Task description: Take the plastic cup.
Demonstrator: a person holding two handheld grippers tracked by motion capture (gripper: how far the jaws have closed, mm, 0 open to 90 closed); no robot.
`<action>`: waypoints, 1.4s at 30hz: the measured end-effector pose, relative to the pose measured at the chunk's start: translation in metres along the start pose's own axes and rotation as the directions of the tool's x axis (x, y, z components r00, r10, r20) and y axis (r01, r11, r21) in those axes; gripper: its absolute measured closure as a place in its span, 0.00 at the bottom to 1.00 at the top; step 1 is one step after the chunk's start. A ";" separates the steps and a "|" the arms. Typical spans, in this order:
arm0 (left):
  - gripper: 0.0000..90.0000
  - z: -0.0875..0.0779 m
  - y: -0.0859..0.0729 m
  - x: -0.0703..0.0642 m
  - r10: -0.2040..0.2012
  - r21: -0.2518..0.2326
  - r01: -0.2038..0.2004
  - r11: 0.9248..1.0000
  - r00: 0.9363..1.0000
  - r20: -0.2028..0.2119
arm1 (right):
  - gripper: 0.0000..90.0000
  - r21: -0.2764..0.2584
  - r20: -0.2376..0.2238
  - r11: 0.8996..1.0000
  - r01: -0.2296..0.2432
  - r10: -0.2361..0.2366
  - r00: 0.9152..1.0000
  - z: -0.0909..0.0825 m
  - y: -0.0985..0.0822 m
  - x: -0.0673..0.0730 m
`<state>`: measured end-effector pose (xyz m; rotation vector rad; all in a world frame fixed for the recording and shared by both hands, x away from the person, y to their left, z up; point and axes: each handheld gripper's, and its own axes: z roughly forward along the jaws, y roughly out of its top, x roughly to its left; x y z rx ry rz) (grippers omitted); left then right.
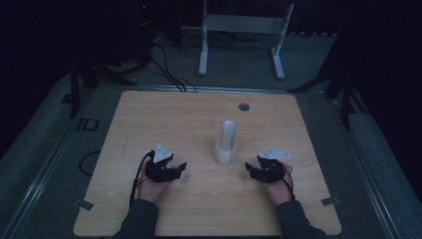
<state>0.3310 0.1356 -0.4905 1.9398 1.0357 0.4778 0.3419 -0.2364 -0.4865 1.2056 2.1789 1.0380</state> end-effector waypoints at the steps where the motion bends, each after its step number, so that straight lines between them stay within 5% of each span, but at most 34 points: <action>1: 0.40 0.000 0.001 -0.002 0.002 0.001 -0.002 1.000 1.000 0.004 | 0.45 -0.004 -0.004 1.000 0.003 -0.003 1.000 -0.001 0.001 0.001; 15: 0.37 0.008 0.037 -0.024 0.043 -0.022 -0.042 0.999 0.997 0.057 | 0.44 -0.048 -0.018 0.997 0.056 -0.057 0.998 -0.022 0.033 0.003; 24: 0.33 0.022 0.060 -0.042 0.082 -0.060 -0.077 0.995 0.992 0.098 | 0.44 -0.114 -0.080 0.993 0.031 -0.040 0.996 -0.035 0.057 0.002; 30: 0.30 0.030 0.066 -0.052 0.103 -0.074 -0.094 0.993 0.987 0.124 | 0.43 -0.142 -0.104 0.989 0.048 -0.064 0.993 -0.039 0.068 0.006; 37: 0.17 0.048 0.069 -0.061 0.112 -0.103 -0.103 0.989 0.990 0.089 | 0.38 -0.141 -0.135 0.989 0.050 -0.069 0.988 -0.040 0.080 0.011; 42: 0.19 0.058 0.070 -0.066 0.109 -0.098 -0.096 0.990 0.986 0.127 | 0.37 -0.162 -0.147 0.985 0.057 -0.081 0.986 -0.042 0.089 0.015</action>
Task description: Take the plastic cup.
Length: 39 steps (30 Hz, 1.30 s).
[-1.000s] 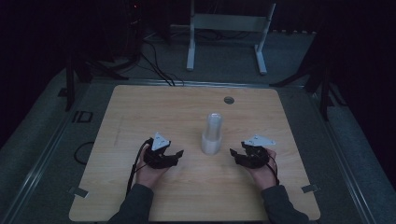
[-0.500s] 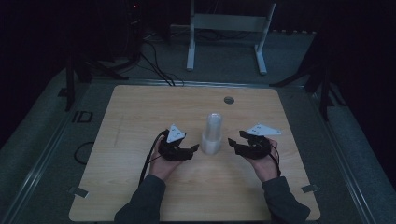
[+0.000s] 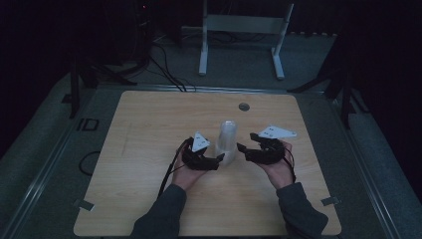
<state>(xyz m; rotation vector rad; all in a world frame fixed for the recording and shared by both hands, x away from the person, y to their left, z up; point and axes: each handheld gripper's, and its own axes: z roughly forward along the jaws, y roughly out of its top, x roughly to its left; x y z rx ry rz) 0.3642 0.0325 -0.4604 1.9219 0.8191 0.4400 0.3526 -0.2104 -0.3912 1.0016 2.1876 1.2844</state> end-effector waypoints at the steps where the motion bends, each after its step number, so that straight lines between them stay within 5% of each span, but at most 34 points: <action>1: 0.20 0.001 0.000 -0.002 0.001 -0.005 -0.001 1.000 1.000 -0.003 | 0.37 -0.002 -0.003 1.000 -0.001 0.001 1.000 0.000 0.001 0.001; 39: 0.22 0.025 0.004 -0.016 0.019 -0.069 -0.021 0.997 0.999 -0.030 | 0.34 -0.038 -0.039 0.999 0.034 -0.036 0.999 0.013 0.028 0.012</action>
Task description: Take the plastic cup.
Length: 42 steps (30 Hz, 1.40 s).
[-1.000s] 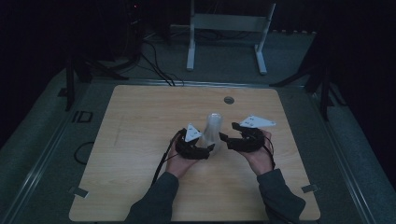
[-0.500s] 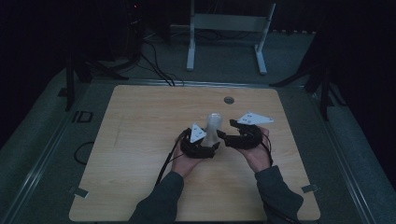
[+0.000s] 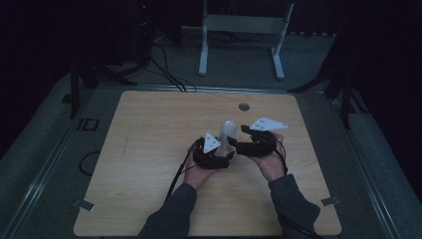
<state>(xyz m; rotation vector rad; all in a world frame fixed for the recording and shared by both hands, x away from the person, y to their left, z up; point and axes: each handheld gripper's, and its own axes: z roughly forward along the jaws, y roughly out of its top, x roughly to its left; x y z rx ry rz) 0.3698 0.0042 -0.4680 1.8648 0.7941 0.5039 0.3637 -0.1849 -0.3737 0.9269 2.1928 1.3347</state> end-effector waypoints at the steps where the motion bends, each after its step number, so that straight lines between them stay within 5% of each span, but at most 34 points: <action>1: 0.22 0.000 0.000 0.000 0.000 -0.001 0.000 1.000 1.000 -0.001 | 0.34 -0.002 0.000 1.000 0.001 -0.001 1.000 0.001 0.001 0.000; 26: 0.23 0.000 -0.001 -0.002 0.008 -0.013 -0.009 1.000 1.000 -0.021 | 0.37 0.002 -0.009 1.000 0.009 -0.009 1.000 0.025 0.018 0.000; 42: 0.24 0.000 -0.003 -0.004 0.000 -0.013 0.000 1.000 1.000 -0.028 | 0.44 -0.018 -0.008 1.000 -0.007 0.007 1.000 0.021 0.022 0.001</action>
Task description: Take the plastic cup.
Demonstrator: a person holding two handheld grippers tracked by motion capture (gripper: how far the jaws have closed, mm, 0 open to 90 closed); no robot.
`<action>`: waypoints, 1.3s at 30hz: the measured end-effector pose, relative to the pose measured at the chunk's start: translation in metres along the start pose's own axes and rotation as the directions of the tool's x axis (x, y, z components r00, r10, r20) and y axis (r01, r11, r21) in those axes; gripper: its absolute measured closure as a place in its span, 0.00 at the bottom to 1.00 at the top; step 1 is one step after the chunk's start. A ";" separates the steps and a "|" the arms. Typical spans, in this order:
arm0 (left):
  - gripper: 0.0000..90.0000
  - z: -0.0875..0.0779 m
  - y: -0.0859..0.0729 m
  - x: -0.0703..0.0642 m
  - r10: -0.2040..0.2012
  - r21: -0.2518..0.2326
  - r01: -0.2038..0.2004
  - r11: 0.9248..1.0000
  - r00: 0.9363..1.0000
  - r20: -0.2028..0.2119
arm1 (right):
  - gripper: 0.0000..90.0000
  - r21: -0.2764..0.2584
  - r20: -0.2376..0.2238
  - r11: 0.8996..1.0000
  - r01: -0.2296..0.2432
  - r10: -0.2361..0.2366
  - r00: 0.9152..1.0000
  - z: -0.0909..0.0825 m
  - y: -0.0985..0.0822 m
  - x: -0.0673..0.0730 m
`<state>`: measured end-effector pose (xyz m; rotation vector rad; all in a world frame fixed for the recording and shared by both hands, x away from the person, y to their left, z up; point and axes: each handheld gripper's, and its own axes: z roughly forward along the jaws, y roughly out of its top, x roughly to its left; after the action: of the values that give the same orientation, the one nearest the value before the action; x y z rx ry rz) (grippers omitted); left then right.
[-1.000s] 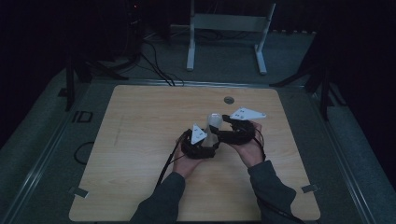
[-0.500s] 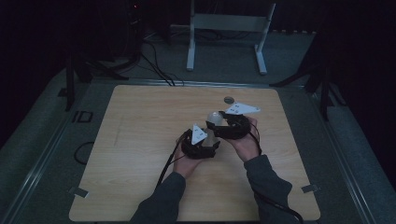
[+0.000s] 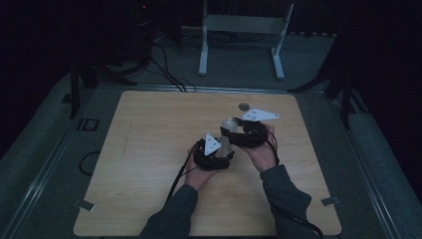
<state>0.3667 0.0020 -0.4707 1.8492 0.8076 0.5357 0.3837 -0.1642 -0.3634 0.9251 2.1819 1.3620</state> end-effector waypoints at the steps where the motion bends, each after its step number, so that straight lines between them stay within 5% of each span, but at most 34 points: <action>1: 0.24 0.000 0.000 0.000 -0.009 -0.003 0.009 1.000 1.000 0.006 | 0.44 -0.002 0.001 1.000 0.002 -0.002 1.000 -0.001 0.000 0.000; 18: 0.23 0.001 0.005 -0.001 -0.013 -0.028 0.013 1.000 1.000 -0.004 | 0.44 -0.009 0.002 1.000 0.012 -0.012 1.000 -0.006 0.005 0.003; 26: 0.22 0.001 0.004 -0.002 -0.012 -0.013 0.012 1.000 1.000 0.005 | 0.45 -0.048 -0.023 0.998 -0.044 0.043 0.999 -0.011 0.011 -0.002; 39: 0.22 -0.008 0.008 -0.002 -0.026 -0.030 0.026 0.999 1.000 0.012 | 0.46 -0.077 -0.009 0.997 -0.031 0.030 1.000 -0.023 0.029 0.000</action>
<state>0.3628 0.0035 -0.4602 1.8100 0.8103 0.5174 0.3783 -0.1699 -0.3271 0.9294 2.1130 1.4559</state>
